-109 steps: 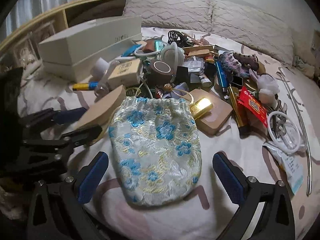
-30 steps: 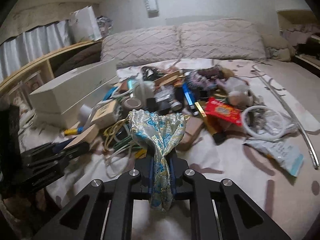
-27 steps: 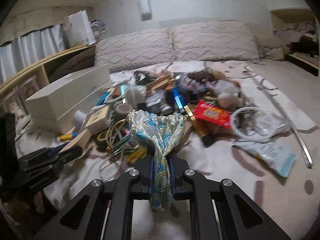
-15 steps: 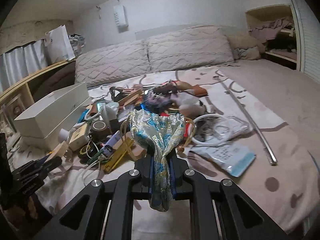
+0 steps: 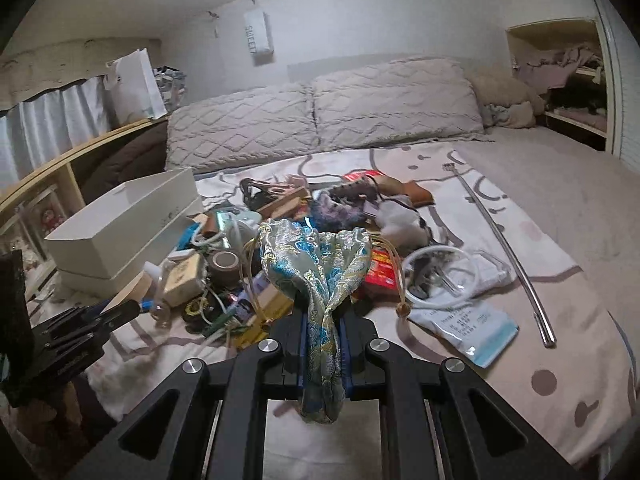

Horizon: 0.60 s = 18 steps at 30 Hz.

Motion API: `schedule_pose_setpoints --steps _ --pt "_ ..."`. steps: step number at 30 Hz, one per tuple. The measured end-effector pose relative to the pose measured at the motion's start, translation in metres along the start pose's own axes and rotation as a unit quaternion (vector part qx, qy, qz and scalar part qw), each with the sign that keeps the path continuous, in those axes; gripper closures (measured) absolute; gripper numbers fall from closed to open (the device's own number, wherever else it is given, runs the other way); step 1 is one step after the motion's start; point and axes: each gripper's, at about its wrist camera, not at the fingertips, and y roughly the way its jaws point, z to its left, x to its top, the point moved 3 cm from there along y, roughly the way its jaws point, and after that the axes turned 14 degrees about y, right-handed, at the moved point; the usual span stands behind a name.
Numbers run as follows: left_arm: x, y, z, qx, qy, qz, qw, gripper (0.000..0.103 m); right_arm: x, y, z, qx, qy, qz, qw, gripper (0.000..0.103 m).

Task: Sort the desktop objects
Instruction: 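Carry the floral pouch toward the white box with the right gripper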

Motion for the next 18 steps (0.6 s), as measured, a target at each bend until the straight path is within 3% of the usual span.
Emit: schedule_pose_setpoints --steps 18 --pt "0.098 -0.002 0.025 0.024 0.018 -0.064 0.9975 0.071 0.058 0.03 0.072 0.105 -0.031 0.022 0.994 0.089"
